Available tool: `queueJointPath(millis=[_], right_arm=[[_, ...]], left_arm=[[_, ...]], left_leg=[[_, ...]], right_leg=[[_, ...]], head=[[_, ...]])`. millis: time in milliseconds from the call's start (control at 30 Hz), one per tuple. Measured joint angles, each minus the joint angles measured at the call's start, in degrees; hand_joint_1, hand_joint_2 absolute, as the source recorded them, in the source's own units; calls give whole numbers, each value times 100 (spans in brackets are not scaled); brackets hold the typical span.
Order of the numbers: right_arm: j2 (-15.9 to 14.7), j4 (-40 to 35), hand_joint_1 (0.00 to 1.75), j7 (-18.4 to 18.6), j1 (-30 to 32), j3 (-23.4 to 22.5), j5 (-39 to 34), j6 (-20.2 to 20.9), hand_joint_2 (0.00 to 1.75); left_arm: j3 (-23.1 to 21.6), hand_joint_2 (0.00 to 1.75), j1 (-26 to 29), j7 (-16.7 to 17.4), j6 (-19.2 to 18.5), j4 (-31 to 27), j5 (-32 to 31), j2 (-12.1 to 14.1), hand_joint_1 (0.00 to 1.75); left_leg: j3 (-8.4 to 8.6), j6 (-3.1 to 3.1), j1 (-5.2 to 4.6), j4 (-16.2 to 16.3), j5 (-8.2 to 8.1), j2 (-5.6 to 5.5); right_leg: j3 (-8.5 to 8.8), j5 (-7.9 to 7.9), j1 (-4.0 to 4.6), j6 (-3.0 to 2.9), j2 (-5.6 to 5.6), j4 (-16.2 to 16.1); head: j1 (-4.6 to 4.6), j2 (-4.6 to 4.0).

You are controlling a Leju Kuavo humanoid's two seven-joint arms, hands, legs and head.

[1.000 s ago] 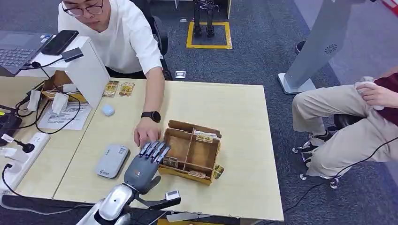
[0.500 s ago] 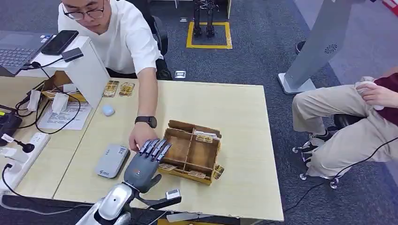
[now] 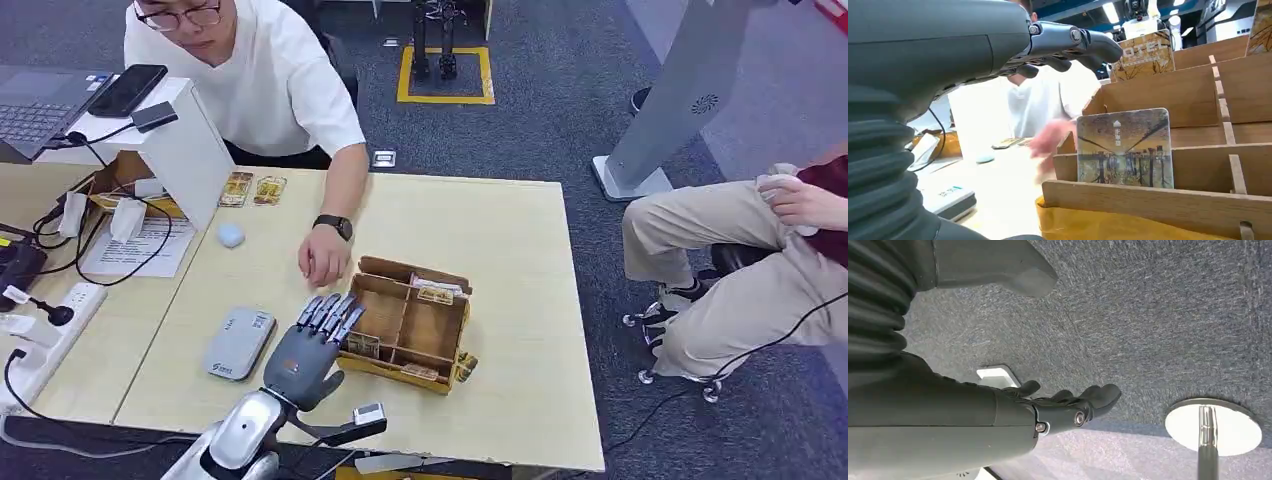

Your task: Pass the card to the sensor for recognition and then transmit it.

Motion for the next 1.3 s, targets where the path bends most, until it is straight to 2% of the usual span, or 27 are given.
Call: queueJointPath(millis=[1300], right_arm=[[31,0,0,50,-16,0,13,0,175]], left_arm=[[2,175,3,-77,-4,-2,48,0,0]], left_leg=[[0,0,0,0,0,0]], right_leg=[[0,0,0,0,0,0]], head=[[0,2]])
